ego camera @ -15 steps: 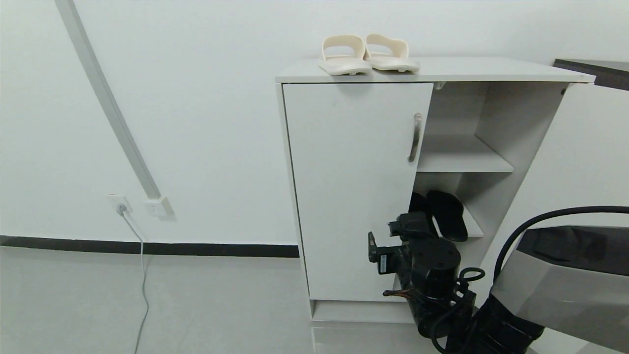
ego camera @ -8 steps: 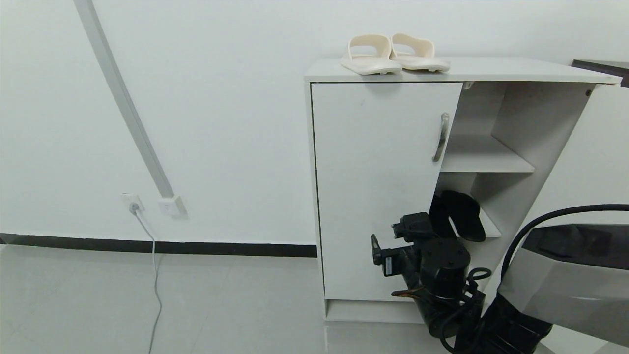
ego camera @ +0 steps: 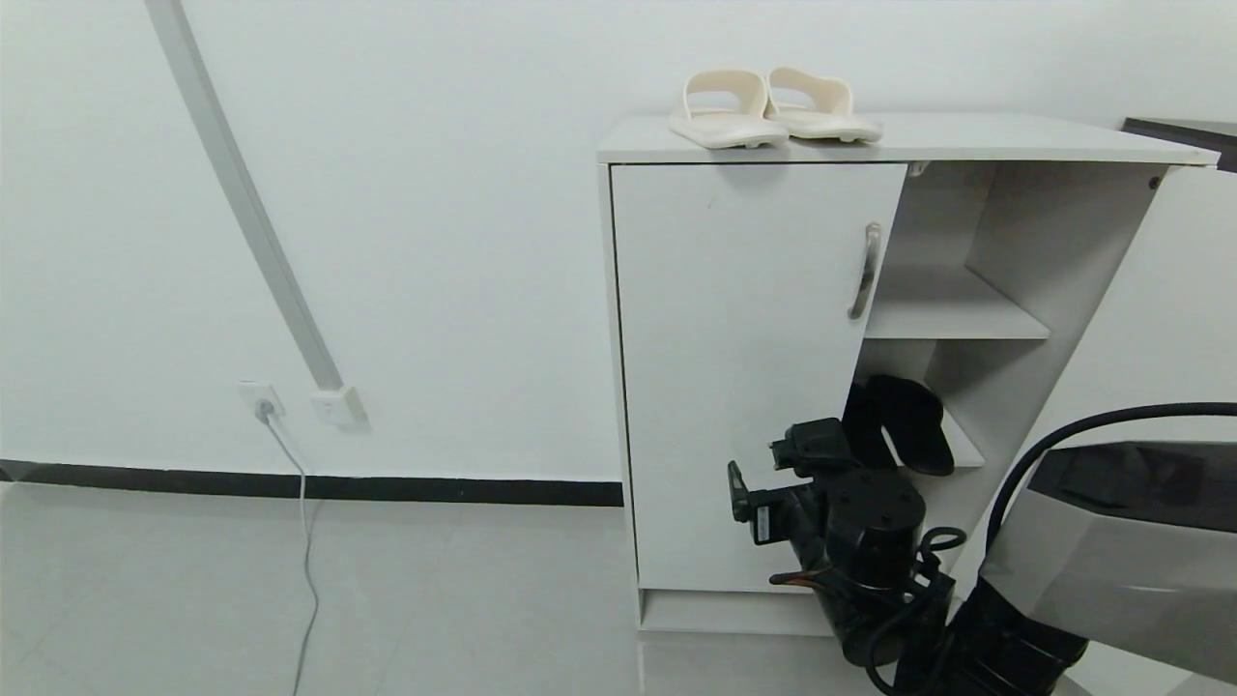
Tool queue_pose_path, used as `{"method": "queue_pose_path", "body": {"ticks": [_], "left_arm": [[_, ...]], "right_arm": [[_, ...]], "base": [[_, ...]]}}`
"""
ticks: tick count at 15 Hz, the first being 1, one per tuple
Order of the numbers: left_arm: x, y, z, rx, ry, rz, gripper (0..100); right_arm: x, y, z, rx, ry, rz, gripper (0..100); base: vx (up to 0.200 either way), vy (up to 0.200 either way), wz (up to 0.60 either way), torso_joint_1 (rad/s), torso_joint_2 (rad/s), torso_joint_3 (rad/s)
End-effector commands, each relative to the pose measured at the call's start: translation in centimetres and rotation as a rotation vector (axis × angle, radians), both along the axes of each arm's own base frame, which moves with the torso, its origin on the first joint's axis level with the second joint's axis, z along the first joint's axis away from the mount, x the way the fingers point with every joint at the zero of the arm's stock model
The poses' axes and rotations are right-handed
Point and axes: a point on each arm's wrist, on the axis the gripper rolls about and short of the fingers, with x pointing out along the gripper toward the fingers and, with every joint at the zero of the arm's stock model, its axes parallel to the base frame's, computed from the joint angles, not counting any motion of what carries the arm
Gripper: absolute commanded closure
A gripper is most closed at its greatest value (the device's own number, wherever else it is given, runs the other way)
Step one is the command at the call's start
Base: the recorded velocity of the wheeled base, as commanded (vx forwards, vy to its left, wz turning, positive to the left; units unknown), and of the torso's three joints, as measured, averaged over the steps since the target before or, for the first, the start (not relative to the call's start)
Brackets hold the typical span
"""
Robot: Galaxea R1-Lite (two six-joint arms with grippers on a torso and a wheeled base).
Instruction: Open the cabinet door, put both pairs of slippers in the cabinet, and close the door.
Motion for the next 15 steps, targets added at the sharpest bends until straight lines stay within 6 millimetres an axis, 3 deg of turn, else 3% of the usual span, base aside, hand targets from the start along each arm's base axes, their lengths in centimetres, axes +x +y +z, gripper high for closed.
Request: {"method": "queue_pose_path", "body": {"ticks": [1, 6, 15], "left_arm": [[0.01, 0.0, 0.01, 0.0, 0.0, 0.001, 100], [0.01, 0.0, 0.01, 0.0, 0.0, 0.001, 100], [0.01, 0.0, 0.01, 0.0, 0.0, 0.001, 100]], "right_arm": [[0.03, -0.01, -0.05, -0.001, 0.0, -0.002, 0], [0.03, -0.01, 0.0, 0.003, -0.003, -0.002, 0], [-0.01, 0.03, 0.0, 0.001, -0.003, 0.0, 0]], "base": [[0.0, 0.0, 0.0, 0.002, -0.11, -0.154], [0.0, 0.0, 0.0, 0.044, -0.38, -0.327], [0.0, 0.0, 0.0, 0.131, -0.46, -0.334]]}}
